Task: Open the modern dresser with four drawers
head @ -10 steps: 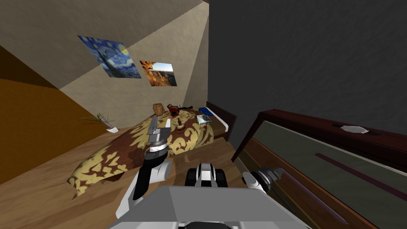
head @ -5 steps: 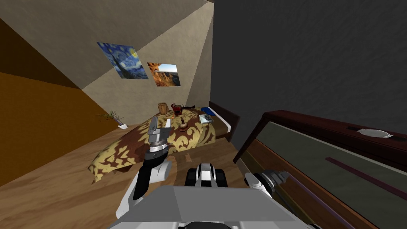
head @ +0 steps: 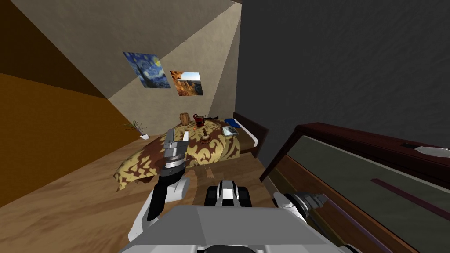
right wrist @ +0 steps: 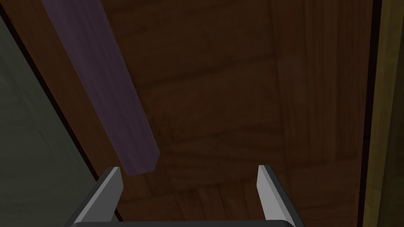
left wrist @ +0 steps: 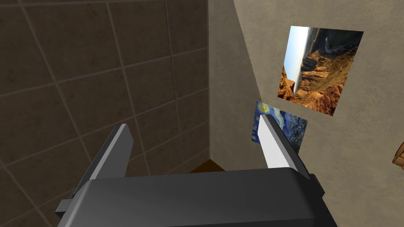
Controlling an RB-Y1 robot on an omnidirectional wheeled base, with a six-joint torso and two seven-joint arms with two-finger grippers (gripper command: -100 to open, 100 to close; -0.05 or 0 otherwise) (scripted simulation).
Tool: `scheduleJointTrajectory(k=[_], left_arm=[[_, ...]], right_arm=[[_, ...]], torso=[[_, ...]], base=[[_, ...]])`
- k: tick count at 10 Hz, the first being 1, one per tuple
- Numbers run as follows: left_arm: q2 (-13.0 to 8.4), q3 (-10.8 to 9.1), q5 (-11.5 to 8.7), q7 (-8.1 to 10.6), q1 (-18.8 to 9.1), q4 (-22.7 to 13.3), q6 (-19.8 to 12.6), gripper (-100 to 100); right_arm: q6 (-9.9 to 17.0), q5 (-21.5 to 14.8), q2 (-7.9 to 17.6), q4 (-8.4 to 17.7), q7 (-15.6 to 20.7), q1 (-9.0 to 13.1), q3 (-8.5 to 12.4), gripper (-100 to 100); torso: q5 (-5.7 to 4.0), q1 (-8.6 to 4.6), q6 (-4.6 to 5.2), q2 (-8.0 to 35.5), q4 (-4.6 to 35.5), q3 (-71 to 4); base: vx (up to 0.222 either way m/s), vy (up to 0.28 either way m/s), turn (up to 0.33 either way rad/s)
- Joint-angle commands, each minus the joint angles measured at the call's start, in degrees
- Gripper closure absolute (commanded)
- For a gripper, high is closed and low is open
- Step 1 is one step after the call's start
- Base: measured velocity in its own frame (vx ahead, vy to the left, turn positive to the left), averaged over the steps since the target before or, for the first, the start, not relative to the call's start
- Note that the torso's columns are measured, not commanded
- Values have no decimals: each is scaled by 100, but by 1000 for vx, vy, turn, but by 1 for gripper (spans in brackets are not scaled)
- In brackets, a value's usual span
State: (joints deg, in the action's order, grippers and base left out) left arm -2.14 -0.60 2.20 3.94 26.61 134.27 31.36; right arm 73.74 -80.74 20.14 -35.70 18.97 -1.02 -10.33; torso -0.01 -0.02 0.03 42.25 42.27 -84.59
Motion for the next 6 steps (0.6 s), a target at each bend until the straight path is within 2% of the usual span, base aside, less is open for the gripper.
scheduleJointTrajectory(k=[1, 2, 3, 4, 5, 6], left_arm=[[0, 1, 0, 0, -1, 0, 0, 0], [0, 0, 0, 0, 0, 0, 0, 0], [0, 0, 0, 0, 0, 0, 0, 0], [0, 1, 0, 0, -1, 0, 0, 0], [0, 0, 0, 0, 0, 0, 0, 0], [0, 0, 0, 0, 0, 0, 0, 0]], right_arm=[[86, 461, 191, 271, -137, 99, -331, -100], [86, 597, 191, 271, -137, 99, -331, -100], [169, 785, 384, 458, -240, 153, -603, -100], [169, 948, 384, 458, -240, 153, -642, -100], [169, 1099, 384, 458, -240, 153, -642, -100], [253, 1278, 576, 644, -344, 207, -918, -100]], torso=[[1, 5, -8, 3, 2, 2], [1, 2, -1, 5, 1, 3], [0, -1, 0, 1, 0, 0], [1, 5, -8, 5, 2, 2], [1, 2, 0, 6, 2, 4], [0, 0, 0, 1, 0, 1]], base=[[-35, 8, 131], [-17, 4, -17], [-33, 16, 233], [-35, 10, 133], [-19, 6, -26], [-38, 26, 201]])
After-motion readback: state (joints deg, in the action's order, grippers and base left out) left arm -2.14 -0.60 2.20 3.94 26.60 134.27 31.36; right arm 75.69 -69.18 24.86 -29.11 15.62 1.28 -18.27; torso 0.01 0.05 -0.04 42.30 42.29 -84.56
